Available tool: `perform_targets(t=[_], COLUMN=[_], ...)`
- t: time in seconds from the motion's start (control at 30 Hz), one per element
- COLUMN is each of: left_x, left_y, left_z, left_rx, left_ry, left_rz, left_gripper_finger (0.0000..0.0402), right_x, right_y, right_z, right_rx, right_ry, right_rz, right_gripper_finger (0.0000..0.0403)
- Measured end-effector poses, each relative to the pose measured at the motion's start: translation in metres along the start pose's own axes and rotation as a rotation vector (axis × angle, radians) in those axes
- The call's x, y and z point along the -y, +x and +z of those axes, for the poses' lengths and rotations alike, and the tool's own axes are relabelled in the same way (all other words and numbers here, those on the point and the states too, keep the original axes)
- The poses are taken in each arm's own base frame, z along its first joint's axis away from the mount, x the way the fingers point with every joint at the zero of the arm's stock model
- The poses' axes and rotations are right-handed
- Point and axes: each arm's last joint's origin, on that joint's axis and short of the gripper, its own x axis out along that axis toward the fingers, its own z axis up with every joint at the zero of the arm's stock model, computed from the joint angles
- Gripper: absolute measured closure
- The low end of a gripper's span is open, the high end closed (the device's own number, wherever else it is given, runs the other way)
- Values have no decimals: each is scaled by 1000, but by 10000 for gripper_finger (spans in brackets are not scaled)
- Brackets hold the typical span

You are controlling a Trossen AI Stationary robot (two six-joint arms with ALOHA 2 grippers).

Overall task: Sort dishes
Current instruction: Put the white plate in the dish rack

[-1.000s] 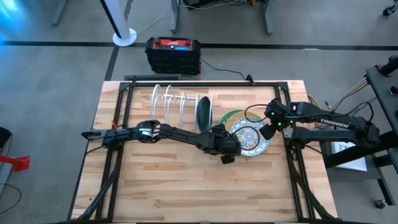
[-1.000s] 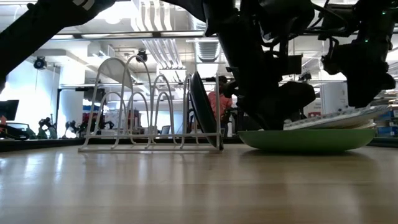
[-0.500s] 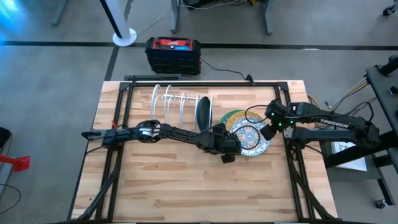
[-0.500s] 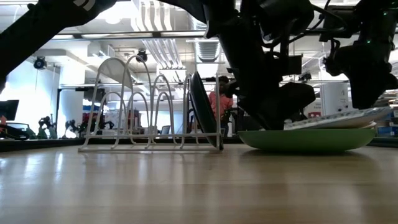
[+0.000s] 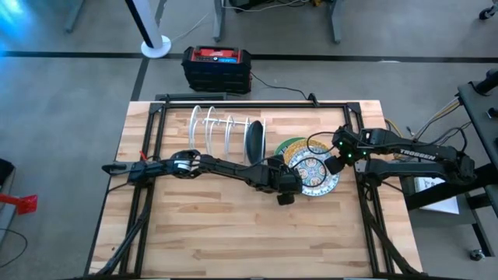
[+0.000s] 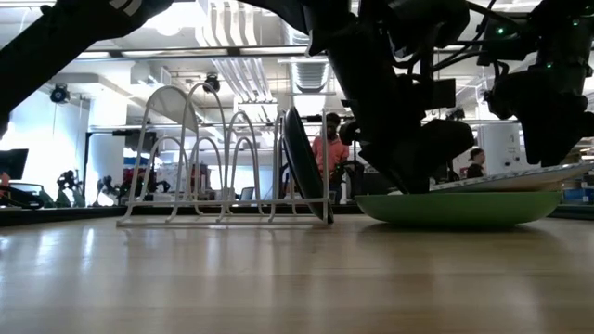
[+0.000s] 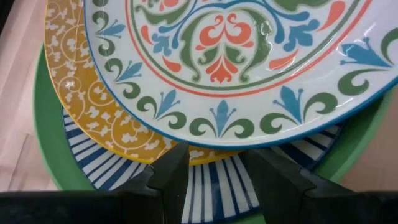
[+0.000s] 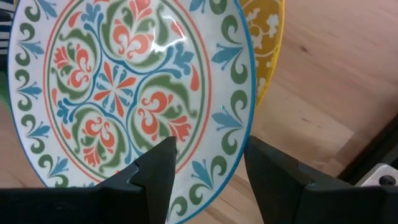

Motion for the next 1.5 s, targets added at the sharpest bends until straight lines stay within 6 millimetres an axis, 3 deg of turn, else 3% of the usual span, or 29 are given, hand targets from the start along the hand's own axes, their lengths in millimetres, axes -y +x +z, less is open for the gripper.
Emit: perform_targets(t=[0.63,1.07,1.2,1.33,1.5], left_x=[0,0,0,0,1], left_y=[0,0,0,0,0], left_z=[1,2,3,3,3], left_rx=[6,19,26,28,29], left_ry=[19,61,59,58,58], left_rz=[-3,-1,-5,-7,-10], left_gripper_finger=[248,248,248,248,248], right_x=[-2,-9,-9,-8,-7], right_y=[0,18,19,20,23], right_z=[0,3,4,3,2], right_rx=[1,-58,-48,-52,-56], right_ry=[-6,24,36,40,56], right_rz=[-49,-38,-26,-28,-31], right_gripper_finger=[246,148,137,156,225])
